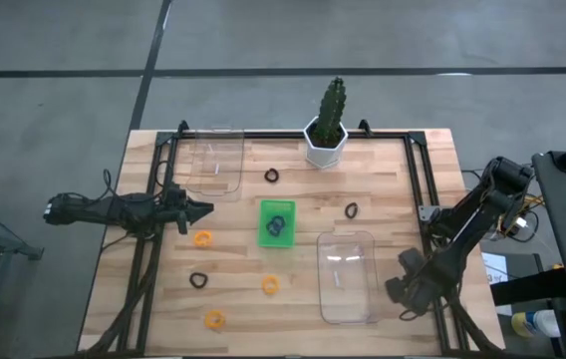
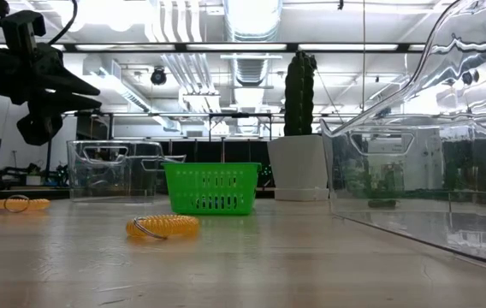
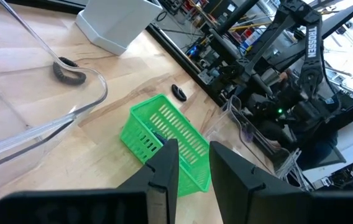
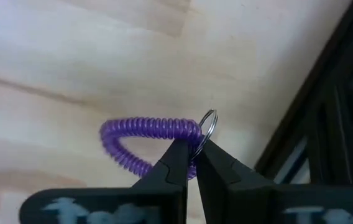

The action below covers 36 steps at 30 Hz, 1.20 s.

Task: Sort spring keychains
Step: Put the purple spring keychain into the green bin

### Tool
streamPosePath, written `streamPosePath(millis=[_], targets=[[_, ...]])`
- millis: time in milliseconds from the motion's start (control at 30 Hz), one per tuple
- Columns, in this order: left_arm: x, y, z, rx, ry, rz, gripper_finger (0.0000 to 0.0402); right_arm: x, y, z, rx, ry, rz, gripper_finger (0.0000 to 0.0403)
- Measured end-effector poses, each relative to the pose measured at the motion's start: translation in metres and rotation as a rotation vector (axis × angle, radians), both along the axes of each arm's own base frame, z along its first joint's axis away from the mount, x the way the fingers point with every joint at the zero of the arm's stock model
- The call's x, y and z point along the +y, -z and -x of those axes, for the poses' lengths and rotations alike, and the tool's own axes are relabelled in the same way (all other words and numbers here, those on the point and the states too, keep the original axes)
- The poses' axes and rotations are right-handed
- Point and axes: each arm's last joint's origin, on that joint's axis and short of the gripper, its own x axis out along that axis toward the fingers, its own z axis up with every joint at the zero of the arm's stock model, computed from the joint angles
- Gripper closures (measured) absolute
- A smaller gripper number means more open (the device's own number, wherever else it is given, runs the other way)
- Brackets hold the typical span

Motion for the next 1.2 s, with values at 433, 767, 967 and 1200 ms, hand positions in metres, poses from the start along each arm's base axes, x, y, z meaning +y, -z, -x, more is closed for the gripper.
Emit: streamPosePath(millis=[433,767,967,1200], targets=[[0.0,0.0,0.0,0.001,0.001,-0.002,0.0319,-0.029,-0.05,0.014,-0.287,-0.033,-0.116,0.039],[0.0,0.0,0.0,0.0,0.001,-0.001,0.0319,-0.057,-0.095,0.023,-0.825,-0.208,-0.149,0.039],[0.0,0.0,0.0,0.0,0.001,-0.001,0.0319,-0.059,-0.132,0.018,-1.308,-0.508,0.014,0.039],[0.0,0.0,0.0,0.0,0.001,-0.001,0.0319,-0.053,-0.167,0.013,-1.686,-0.822,0.325,0.039]])
